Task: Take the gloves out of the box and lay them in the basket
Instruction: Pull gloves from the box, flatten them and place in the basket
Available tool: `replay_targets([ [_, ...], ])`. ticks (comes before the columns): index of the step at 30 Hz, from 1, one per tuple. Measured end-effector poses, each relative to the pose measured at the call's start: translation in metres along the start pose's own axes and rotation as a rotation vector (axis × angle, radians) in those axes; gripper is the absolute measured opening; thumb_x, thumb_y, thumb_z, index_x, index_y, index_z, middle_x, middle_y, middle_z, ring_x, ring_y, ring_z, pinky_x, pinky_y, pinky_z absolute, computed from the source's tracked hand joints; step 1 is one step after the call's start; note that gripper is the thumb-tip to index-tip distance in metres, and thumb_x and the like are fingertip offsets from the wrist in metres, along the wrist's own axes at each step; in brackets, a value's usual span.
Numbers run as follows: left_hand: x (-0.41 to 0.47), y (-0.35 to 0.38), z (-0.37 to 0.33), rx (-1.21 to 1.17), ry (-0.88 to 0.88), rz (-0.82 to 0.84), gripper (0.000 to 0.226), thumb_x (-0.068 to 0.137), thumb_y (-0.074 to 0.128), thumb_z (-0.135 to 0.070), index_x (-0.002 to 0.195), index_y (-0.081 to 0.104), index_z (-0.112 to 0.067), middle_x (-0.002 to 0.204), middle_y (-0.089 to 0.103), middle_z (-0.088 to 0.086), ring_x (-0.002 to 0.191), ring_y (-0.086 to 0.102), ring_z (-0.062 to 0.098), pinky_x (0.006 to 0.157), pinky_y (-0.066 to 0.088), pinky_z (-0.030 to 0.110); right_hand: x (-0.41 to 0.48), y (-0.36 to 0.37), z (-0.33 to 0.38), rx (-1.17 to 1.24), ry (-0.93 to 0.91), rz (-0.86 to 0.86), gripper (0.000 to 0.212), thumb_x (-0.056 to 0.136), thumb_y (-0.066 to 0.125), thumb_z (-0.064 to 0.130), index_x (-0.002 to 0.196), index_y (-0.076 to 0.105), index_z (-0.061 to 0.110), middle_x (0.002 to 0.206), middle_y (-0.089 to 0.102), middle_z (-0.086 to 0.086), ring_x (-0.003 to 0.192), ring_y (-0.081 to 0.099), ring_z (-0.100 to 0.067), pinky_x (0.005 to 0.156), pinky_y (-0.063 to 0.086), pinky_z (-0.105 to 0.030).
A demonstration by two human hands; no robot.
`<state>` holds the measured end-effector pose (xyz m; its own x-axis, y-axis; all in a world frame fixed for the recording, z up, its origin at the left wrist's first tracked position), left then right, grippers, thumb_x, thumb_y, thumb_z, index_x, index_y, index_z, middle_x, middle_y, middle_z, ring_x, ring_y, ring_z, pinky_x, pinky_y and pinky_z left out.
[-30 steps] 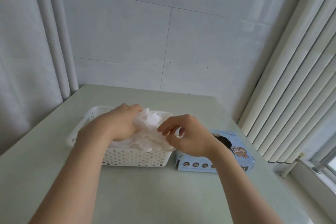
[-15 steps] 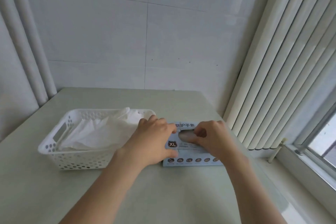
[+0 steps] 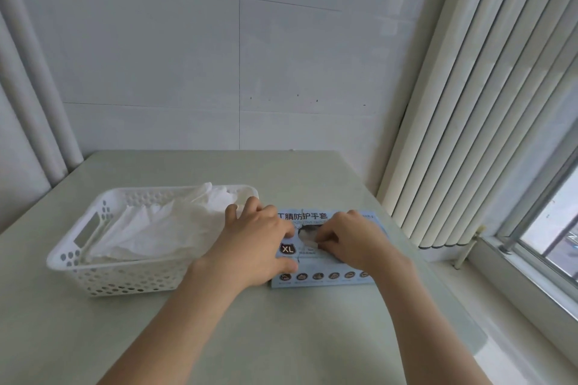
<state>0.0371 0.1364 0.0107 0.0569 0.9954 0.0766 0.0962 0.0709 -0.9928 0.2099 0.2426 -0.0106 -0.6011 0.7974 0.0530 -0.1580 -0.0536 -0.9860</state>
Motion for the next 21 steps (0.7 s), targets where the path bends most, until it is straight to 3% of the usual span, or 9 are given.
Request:
replay_targets([
  [3,0.000,0.001,0.000,-0.008,-0.007,-0.001,0.056,0.088,0.063,-0.069,0.135,0.058,-0.040,0.122,0.051,-0.011,0.131,0.031,0.021,0.111,0.026,0.050,-0.003,0.001,-0.005,0.035,-0.032,-0.137,0.026,0.105,0.059,0.032,0.087,0.077,0.025,0.063,0.060,0.011,0.060,0.054,-0.013,0.055,0.049,-0.034],
  [5,0.000,0.001,0.000,-0.008,-0.011,-0.001,0.054,0.089,0.062,-0.068,0.135,0.058,-0.040,0.122,0.052,-0.011,0.132,0.030,0.021,0.111,0.026,0.051,-0.006,0.000,-0.007,0.049,-0.067,-0.265,0.035,0.103,0.057,0.031,0.070,0.064,0.021,0.055,0.053,0.004,0.052,0.047,-0.016,0.054,0.050,-0.040],
  [7,0.000,0.002,0.000,-0.006,-0.009,0.000,0.052,0.090,0.061,-0.067,0.134,0.059,-0.040,0.121,0.052,-0.010,0.131,0.030,0.022,0.111,0.026,0.052,-0.010,-0.002,-0.004,0.037,-0.107,-0.421,0.035,0.099,0.057,0.033,0.065,0.055,0.027,0.054,0.049,0.007,0.052,0.047,-0.015,0.050,0.047,-0.037],
  [9,-0.001,0.002,0.000,0.002,-0.006,0.000,0.051,0.090,0.060,-0.066,0.134,0.059,-0.040,0.119,0.052,-0.009,0.131,0.031,0.022,0.111,0.027,0.053,-0.013,-0.006,0.001,0.052,-0.130,-0.574,0.029,0.099,0.058,0.036,0.072,0.068,0.031,0.066,0.053,0.012,0.061,0.053,-0.013,0.050,0.044,-0.031],
  [12,-0.002,0.002,-0.002,0.019,-0.005,-0.007,0.050,0.090,0.058,-0.064,0.134,0.057,-0.040,0.117,0.051,-0.009,0.130,0.031,0.023,0.112,0.026,0.053,-0.013,-0.007,0.002,0.153,-0.165,-0.736,0.025,0.100,0.062,0.033,0.090,0.083,0.024,0.079,0.059,0.009,0.072,0.056,-0.012,0.054,0.047,-0.032],
  [17,-0.003,0.005,-0.003,0.012,0.002,-0.013,0.059,0.091,0.055,-0.062,0.146,0.040,-0.047,0.123,0.050,-0.008,0.131,0.029,0.024,0.112,0.024,0.053,-0.018,-0.011,0.004,0.432,-0.083,-0.961,0.016,0.103,0.067,0.015,0.095,0.081,0.010,0.088,0.062,0.003,0.078,0.059,-0.009,0.069,0.047,-0.021],
  [21,-0.003,0.005,-0.004,0.026,0.001,-0.013,0.054,0.091,0.053,-0.064,0.142,0.047,-0.048,0.119,0.048,-0.008,0.130,0.028,0.024,0.111,0.021,0.054,-0.024,-0.019,0.009,0.569,0.028,-1.099,0.020,0.106,0.060,0.010,0.092,0.074,0.008,0.087,0.062,0.001,0.077,0.056,-0.003,0.069,0.041,-0.013],
])
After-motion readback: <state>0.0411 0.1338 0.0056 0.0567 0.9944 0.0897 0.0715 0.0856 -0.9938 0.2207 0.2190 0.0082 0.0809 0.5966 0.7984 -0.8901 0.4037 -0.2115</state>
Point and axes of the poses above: each hand's wrist, its own x-axis towards the middle knuckle, its own y-axis out of the palm, z = x × y, the point moved 3 cm from there along x, towards the middle knuckle
